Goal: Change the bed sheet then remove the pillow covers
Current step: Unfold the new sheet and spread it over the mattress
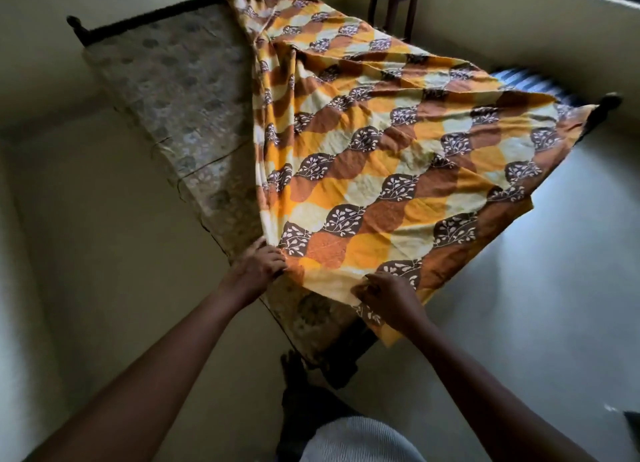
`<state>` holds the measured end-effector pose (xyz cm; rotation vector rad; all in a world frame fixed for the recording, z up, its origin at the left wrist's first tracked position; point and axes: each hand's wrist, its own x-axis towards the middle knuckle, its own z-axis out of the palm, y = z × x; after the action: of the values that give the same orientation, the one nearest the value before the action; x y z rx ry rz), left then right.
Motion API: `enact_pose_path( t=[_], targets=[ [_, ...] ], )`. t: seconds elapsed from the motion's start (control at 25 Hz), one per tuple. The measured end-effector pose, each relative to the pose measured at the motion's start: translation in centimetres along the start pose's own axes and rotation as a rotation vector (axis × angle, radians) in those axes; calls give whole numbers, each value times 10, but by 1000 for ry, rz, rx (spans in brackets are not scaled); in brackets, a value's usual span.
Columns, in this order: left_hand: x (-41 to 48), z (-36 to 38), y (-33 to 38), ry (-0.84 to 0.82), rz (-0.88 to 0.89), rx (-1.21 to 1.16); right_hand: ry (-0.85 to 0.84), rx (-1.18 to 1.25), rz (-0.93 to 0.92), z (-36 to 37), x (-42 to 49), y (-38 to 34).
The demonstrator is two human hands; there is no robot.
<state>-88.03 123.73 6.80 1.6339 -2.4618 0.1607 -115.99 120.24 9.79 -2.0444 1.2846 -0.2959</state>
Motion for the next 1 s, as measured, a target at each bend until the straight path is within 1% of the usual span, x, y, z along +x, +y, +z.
enact_pose_path(
  t=[0.04,0.08,0.16,0.24,0.32,0.4,0.44,0.52,0.6,0.72,0.8,0.92,1.0],
  targets=[
    [7,-1,-7,-17,46,9,4,4,48,4,6,2],
    [14,3,-15,16,107,2,7,15,95,7,12,4],
    [30,4,-36,48,189,-80,37,67,184,14,27,5],
    [38,1,-55,34,238,-155,132,117,271,22,33,-8],
    [43,-4,-67,36,298,-191,286,167,358,28,35,-27],
    [49,-8,-73,32,356,-217,395,222,382,28,37,-42],
    [51,-7,-77,9,398,-209,404,247,370,27,37,-48],
    [53,0,-93,-48,523,-159,336,286,320,26,31,-58],
    [59,13,-119,-128,594,-186,281,231,330,35,22,-65],
    [69,28,-165,-270,625,-174,284,132,454,59,9,-80],
    [67,27,-186,-359,625,-279,254,40,553,85,2,-94],
    [37,25,-203,-401,625,-395,218,-7,752,134,-12,-119],
    [5,30,-211,-446,642,-385,153,-3,845,164,-20,-139]
  ],
)
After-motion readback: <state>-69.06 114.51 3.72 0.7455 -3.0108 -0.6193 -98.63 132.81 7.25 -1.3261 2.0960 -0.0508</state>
